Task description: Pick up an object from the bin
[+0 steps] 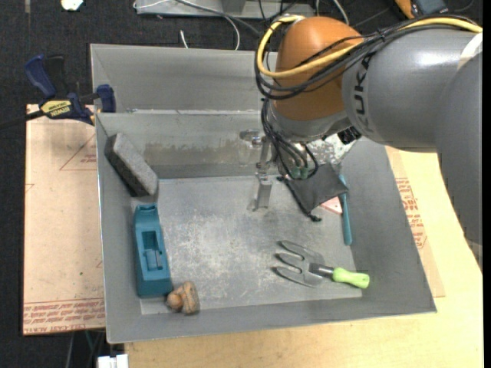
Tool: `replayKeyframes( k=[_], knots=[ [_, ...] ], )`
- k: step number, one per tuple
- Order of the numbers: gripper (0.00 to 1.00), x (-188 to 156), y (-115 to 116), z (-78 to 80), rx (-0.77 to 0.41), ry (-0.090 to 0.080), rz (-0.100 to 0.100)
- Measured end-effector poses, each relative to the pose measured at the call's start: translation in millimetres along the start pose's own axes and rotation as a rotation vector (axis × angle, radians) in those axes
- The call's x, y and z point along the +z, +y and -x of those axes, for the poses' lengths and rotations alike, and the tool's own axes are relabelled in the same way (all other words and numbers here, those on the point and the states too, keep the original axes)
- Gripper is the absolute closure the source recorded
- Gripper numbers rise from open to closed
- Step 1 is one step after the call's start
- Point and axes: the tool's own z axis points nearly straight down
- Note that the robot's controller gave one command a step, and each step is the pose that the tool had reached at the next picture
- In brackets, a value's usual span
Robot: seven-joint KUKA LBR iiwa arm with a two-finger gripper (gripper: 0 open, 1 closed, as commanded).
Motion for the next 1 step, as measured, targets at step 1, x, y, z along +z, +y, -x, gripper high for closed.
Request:
replayKeyframes(
  k=[1],
  knots=[
    [0.00,-4.6,-0.3,1.8,0.001,-0.008,0.000]
  ],
)
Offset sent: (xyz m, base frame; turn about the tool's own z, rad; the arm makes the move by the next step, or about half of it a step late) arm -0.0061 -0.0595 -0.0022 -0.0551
